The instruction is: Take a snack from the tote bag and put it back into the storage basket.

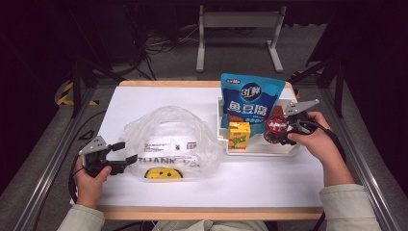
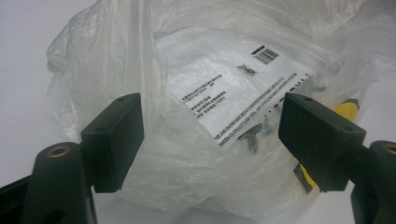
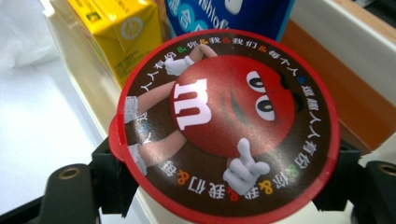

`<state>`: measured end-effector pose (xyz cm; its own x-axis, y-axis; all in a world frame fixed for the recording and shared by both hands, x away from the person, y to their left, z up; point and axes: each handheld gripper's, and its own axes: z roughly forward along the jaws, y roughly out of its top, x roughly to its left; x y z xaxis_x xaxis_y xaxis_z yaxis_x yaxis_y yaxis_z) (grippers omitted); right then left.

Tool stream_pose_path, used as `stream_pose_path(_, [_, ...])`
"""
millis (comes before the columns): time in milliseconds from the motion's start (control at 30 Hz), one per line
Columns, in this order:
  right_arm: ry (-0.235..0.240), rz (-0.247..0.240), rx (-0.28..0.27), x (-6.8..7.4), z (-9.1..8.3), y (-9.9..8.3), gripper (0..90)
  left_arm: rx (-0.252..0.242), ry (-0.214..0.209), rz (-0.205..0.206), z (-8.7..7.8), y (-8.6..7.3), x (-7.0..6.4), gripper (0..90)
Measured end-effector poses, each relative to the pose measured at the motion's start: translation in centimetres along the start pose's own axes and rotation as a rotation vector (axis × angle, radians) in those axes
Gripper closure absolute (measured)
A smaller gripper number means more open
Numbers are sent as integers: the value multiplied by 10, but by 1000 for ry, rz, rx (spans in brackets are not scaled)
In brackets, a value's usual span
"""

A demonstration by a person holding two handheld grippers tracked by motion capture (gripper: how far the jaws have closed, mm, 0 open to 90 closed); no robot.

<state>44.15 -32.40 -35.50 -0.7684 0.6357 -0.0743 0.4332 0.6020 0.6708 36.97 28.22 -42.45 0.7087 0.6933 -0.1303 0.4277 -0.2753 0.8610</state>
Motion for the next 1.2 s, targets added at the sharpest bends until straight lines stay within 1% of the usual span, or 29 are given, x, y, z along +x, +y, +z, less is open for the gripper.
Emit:
stream_pose_path(267, [8,-2,20,-1,11,-6,251,0,1,2,0,0,0,230])
stream_pose_path(500, [6,0,55,-1,19,-11,251,1,0,0,0,0,0,230])
stream_pose_path(800, [11,9,80,-3,29,-18,251,1,0,0,0,0,0,230])
stream_pose_path(1200, [18,1,107,-3,38,-19,251,4,3,-2,-1,-1,0,230])
